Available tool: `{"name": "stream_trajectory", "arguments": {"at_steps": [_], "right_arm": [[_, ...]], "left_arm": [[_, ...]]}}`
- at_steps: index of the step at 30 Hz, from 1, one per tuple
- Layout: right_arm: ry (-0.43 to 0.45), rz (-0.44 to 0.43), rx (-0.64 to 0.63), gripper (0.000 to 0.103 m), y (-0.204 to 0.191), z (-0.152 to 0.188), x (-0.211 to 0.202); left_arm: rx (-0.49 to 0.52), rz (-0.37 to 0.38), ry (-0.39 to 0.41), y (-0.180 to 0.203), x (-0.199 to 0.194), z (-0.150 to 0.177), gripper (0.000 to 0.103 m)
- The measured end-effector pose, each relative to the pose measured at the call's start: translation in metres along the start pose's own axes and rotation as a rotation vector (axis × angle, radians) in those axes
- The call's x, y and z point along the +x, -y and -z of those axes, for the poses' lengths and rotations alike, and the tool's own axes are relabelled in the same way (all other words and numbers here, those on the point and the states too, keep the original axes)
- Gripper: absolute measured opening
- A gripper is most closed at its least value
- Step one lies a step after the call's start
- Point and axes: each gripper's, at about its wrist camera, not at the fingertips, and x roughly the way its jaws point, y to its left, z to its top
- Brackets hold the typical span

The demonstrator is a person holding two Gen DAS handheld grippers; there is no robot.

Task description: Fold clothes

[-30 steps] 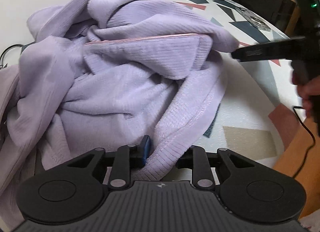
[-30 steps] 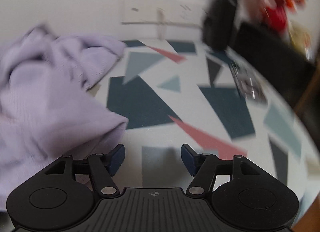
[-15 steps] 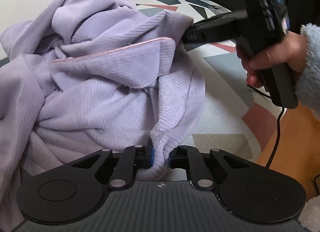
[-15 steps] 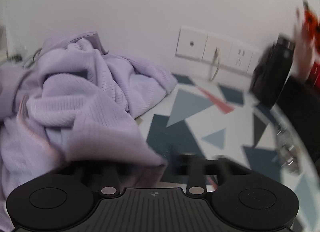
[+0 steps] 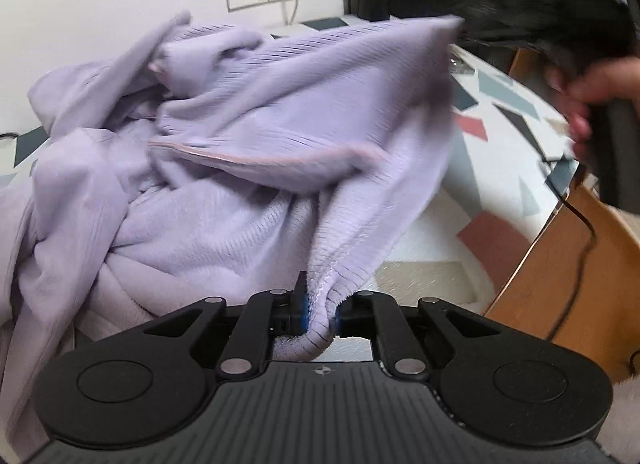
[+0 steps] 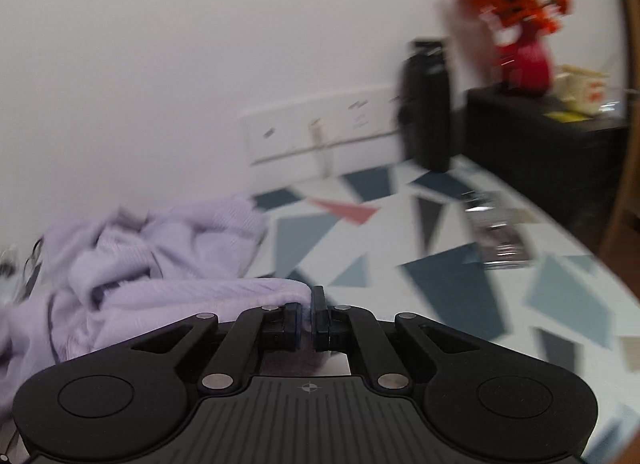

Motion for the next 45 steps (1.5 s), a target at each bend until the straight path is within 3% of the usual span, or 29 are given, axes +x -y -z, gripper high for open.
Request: {"name": "stream_trajectory", "arguments": {"at_steps": [6, 12, 14, 15, 16, 19, 21, 23, 26, 30, 34, 37, 45], "right_arm": [[-0.066, 0.265, 0.07, 0.003, 0.052, 0.02, -0.033], [-0.233, 0.435, 0.107, 0.004, 0.097, 0.067, -0.021], [-0.301, 0.443, 0.116, 0.012, 0.094, 0.08, -0.016], [-0.328, 0.447, 0.119, 0.023, 0.087, 0.084, -0.017], [-0.324, 0.439, 0.104, 0.037, 0.079, 0.082, -0.021], [-0.309, 0.417, 0.061, 0.054, 0.053, 0.078, -0.033], [-0.283, 0.363, 0.073, 0.055, 0.042, 0.06, -0.045], [-0.25, 0.312, 0.09, 0.056, 0.031, 0.04, -0.058], [-0.192, 0.233, 0.114, 0.061, 0.015, 0.005, -0.07], [-0.168, 0.101, 0.048, 0.067, -0.029, -0.036, -0.059], [-0.181, -0.033, -0.034, 0.083, -0.081, -0.063, -0.02], [-0.208, -0.077, -0.09, 0.091, -0.115, -0.072, 0.026], [-0.291, -0.118, -0.309, 0.093, -0.189, -0.073, 0.149]], "left_arm": [[0.078, 0.087, -0.01, 0.039, 0.004, 0.017, 0.011], [0.109, 0.079, -0.019, 0.06, 0.014, 0.04, 0.031], [0.09, 0.073, -0.001, 0.054, 0.005, 0.046, 0.041], [0.077, 0.07, 0.009, 0.052, 0.0, 0.047, 0.047], [0.064, 0.066, 0.018, 0.049, -0.005, 0.049, 0.051], [0.011, 0.054, 0.038, 0.036, -0.02, 0.051, 0.056], [-0.037, 0.061, 0.062, 0.028, -0.032, 0.051, 0.062], [-0.113, 0.084, 0.102, 0.015, -0.044, 0.045, 0.074], [-0.232, 0.111, 0.184, -0.006, -0.063, 0.037, 0.076], [-0.338, -0.006, 0.262, -0.031, -0.078, 0.029, 0.076], [-0.394, -0.189, 0.217, -0.058, -0.072, 0.029, 0.076], [-0.44, -0.262, 0.17, -0.076, -0.064, 0.031, 0.076], [-0.439, -0.38, 0.057, -0.08, -0.017, 0.013, 0.076]]}}
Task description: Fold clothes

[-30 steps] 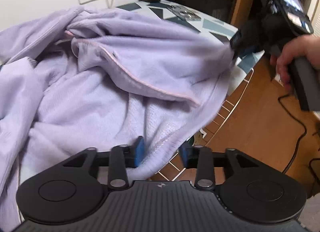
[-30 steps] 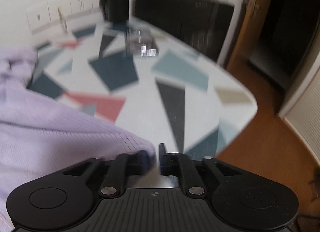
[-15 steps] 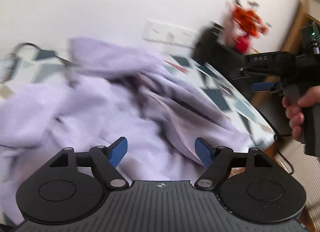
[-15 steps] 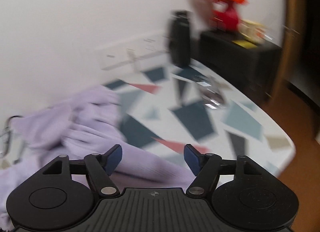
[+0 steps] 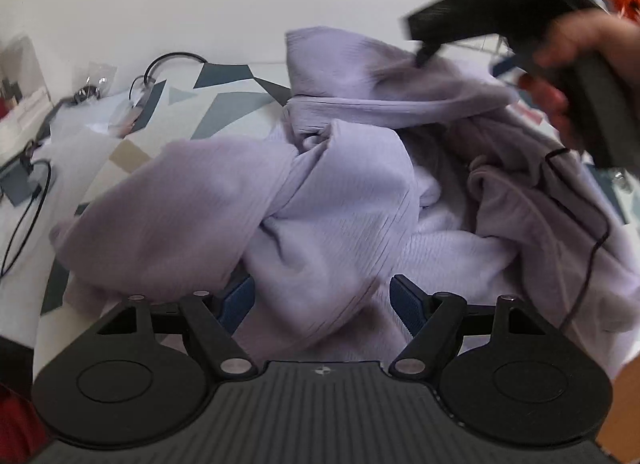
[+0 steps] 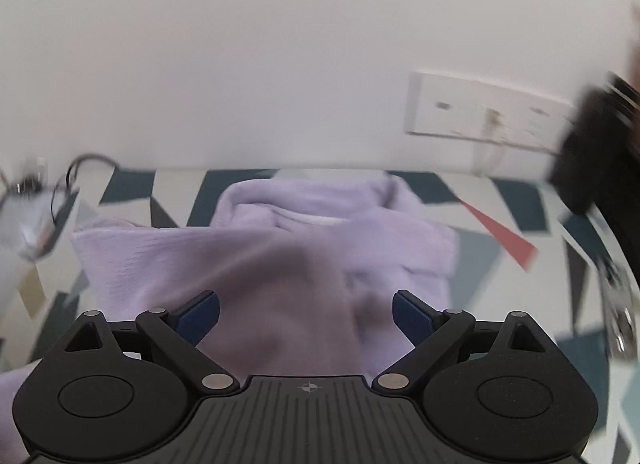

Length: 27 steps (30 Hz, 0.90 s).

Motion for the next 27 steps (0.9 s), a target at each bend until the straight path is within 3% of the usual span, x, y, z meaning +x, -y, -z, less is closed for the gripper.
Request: {"name": "stream_trajectory", "arguments": {"at_steps": [3, 5, 7, 8, 9, 10, 16, 20, 24, 27], "right_arm": [[-0.024, -0.006, -0.069, 0.091, -0.012, -0.011, 0.033], [-0.045, -0.015, -0.112, 0.078, -0.018, -0.015, 0.053], [-0.066, -0.029, -0.138, 0.047, -0.021, -0.013, 0.068], [-0.068, -0.044, -0.129, 0.04, -0.019, -0.012, 0.074], [-0.07, -0.071, -0.106, 0.022, -0.015, -0.011, 0.078], [-0.072, -0.098, -0.082, 0.013, -0.01, -0.011, 0.081], [-0.055, -0.224, 0.088, 0.01, 0.037, -0.016, 0.075], [0.04, -0.276, 0.275, 0.007, 0.1, -0.02, 0.048], [0.17, -0.135, 0.633, 0.007, 0.196, -0.006, 0.022], [0.227, 0.043, 0.822, 0.007, 0.257, 0.012, 0.02]], "left_arm": [[-0.015, -0.018, -0.023, 0.01, 0.016, -0.007, 0.076], [-0.026, -0.038, -0.039, 0.015, 0.025, -0.012, 0.076], [-0.027, -0.066, -0.055, 0.019, 0.035, -0.018, 0.076], [-0.028, -0.082, -0.064, 0.021, 0.039, -0.02, 0.076], [-0.03, -0.097, -0.073, 0.022, 0.043, -0.022, 0.076], [-0.032, -0.108, -0.081, 0.023, 0.047, -0.024, 0.076], [-0.057, -0.153, -0.12, 0.025, 0.062, -0.026, 0.076], [-0.071, -0.178, -0.135, 0.028, 0.066, -0.026, 0.076], [-0.079, -0.217, -0.14, 0.035, 0.067, -0.03, 0.075], [-0.067, -0.243, -0.133, 0.043, 0.068, -0.032, 0.075]]}}
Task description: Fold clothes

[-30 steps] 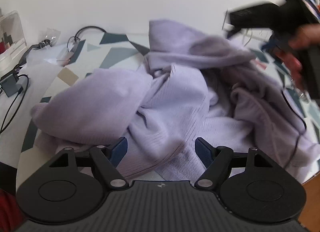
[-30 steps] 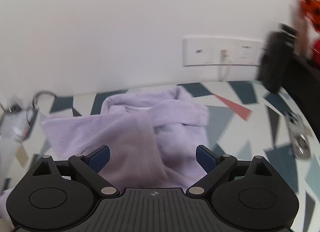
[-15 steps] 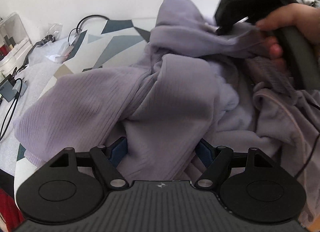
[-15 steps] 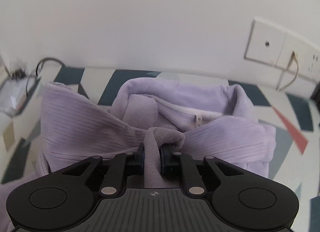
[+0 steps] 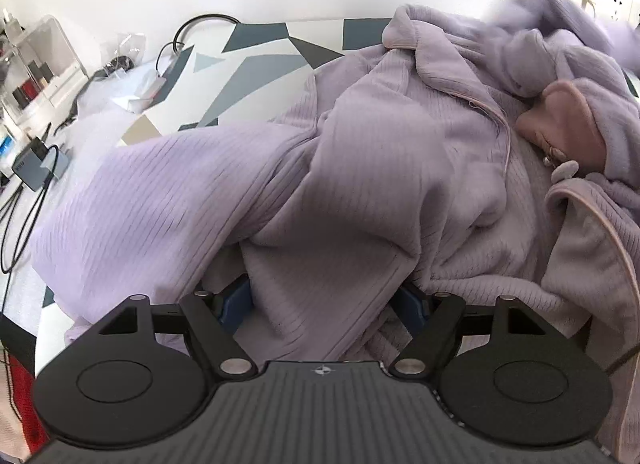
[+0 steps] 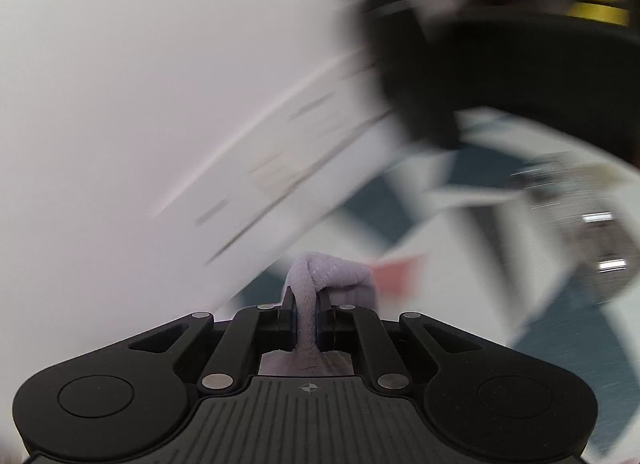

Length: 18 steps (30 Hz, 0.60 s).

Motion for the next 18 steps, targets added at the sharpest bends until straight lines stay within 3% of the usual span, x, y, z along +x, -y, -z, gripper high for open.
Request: {"name": "stream_trajectory", "arguments": {"at_steps": [2, 4, 7, 10, 14, 18], "right_arm": [[0.037, 0.104, 0.084, 0.007, 0.033, -0.014, 0.003], [0.018, 0.189, 0.112, 0.008, 0.054, -0.017, 0.007], [-0.037, 0.265, 0.109, 0.028, 0.061, -0.01, 0.008], [-0.008, 0.189, 0.057, 0.035, 0.044, 0.002, -0.009], [0.054, 0.04, -0.04, 0.042, -0.007, 0.004, -0.033], [-0.031, -0.167, -0.148, 0.042, -0.068, 0.013, -0.04]], "left_arm": [[0.007, -0.011, 0.01, 0.003, -0.001, 0.001, 0.075], [0.01, -0.008, 0.018, 0.002, -0.002, 0.003, 0.075], [0.012, 0.011, 0.025, -0.003, -0.005, 0.005, 0.075], [-0.002, 0.058, 0.017, -0.012, -0.018, 0.001, 0.075], [-0.006, 0.118, 0.103, -0.032, -0.054, -0.006, 0.075], [0.005, 0.121, 0.205, -0.061, -0.079, -0.017, 0.076]]}}
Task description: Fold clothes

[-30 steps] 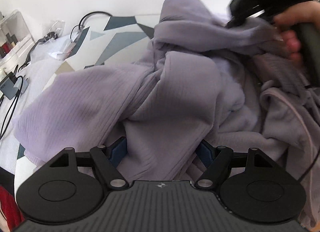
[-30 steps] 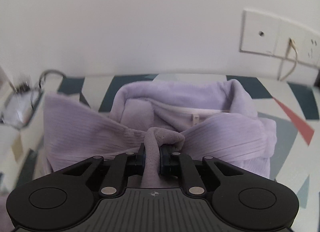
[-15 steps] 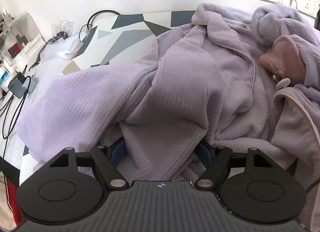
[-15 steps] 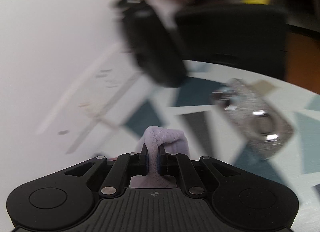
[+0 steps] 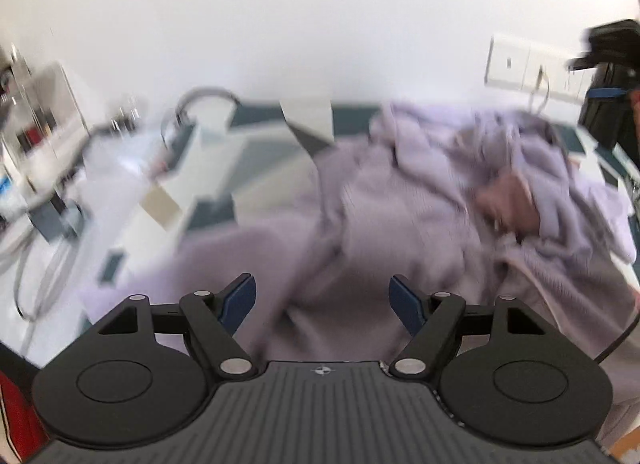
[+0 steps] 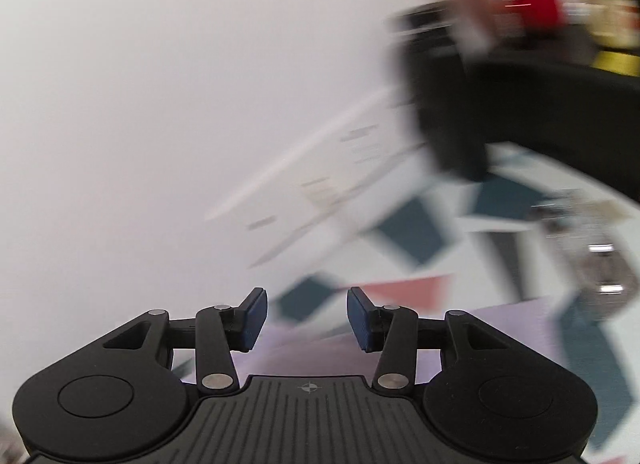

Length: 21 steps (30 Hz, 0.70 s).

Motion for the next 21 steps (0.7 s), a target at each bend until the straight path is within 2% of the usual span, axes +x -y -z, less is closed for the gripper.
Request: {"name": "stream_trajectory", "arguments": {"at_steps": [2, 4, 6, 9, 12, 13, 17, 18, 19, 20, 21], "right_arm": [[-0.094, -0.091, -0.051, 0.042, -0.034, 0.01, 0.013], [-0.204, -0.147, -0.087, 0.043, -0.068, 0.023, 0.03], [-0.27, -0.173, -0.112, 0.044, -0.092, 0.04, 0.046], [-0.311, -0.112, -0.186, 0.047, -0.119, 0.065, 0.075], [-0.339, -0.037, -0.261, 0.047, -0.137, 0.088, 0.105], [-0.348, -0.014, -0.284, 0.047, -0.141, 0.095, 0.115], [-0.385, 0.06, -0.371, 0.047, -0.151, 0.119, 0.152], [-0.395, 0.063, -0.381, 0.047, -0.152, 0.124, 0.159], [-0.405, 0.066, -0.39, 0.047, -0.154, 0.129, 0.166], [-0.415, 0.069, -0.399, 0.047, -0.155, 0.133, 0.173], [-0.422, 0.064, -0.396, 0.047, -0.155, 0.136, 0.175]], "left_arm": [[0.024, -0.009, 0.01, -0.017, 0.003, -0.008, 0.077], [0.068, -0.021, -0.022, -0.033, 0.02, -0.012, 0.077], [0.114, -0.029, -0.057, -0.047, 0.041, -0.014, 0.077], [0.17, -0.004, -0.107, -0.062, 0.072, -0.014, 0.077], [0.204, 0.074, -0.168, -0.071, 0.097, -0.015, 0.079], [0.209, 0.097, -0.176, -0.072, 0.103, -0.017, 0.083], [0.228, 0.178, -0.184, -0.078, 0.119, -0.024, 0.085], [0.23, 0.204, -0.188, -0.079, 0.122, -0.026, 0.08], [0.233, 0.243, -0.194, -0.081, 0.124, -0.028, 0.061], [0.237, 0.289, -0.208, -0.082, 0.125, -0.031, 0.045], [0.239, 0.329, -0.223, -0.084, 0.127, -0.033, 0.015]]}}
